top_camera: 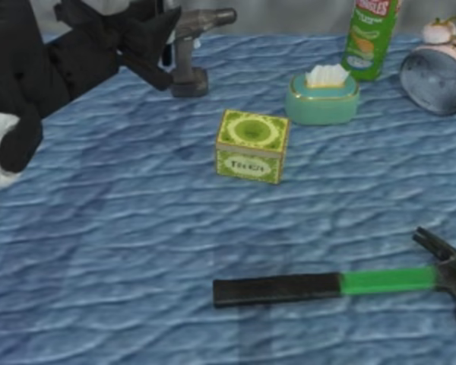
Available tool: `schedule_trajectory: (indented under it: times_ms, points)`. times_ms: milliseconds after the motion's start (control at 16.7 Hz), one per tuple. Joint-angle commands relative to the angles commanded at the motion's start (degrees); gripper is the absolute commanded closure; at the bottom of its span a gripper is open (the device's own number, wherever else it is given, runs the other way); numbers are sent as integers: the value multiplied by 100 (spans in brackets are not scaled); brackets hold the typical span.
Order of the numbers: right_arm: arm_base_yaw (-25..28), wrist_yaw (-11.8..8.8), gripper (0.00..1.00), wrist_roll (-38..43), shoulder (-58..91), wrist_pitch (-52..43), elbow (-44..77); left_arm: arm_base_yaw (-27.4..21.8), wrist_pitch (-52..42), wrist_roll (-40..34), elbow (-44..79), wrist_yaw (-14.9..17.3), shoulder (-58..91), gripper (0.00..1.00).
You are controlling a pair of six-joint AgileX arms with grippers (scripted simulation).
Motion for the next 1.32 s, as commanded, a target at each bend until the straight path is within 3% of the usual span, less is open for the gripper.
schedule_trajectory:
  times_ms: [420,600,840,960,1080,1320]
  points:
    - [0,0,0,0,0,0,0,-123,22,15,-8,-90,-52,100]
    - [0,0,0,0,0,0,0,-644,3,22,-144,-628,-334,100]
    - [0,0,0,0,0,0,0,-1652,-57,24,-423,-1737,-872,100]
    - [0,0,0,0,0,0,0,-2029,-69,29,-521,-2121,-1102,100]
    - [0,0,0,0,0,0,0,-2173,-71,34,-561,-2263,-1210,100]
    - [0,0,0,0,0,0,0,-2156,-70,37,-540,-2248,-1192,100]
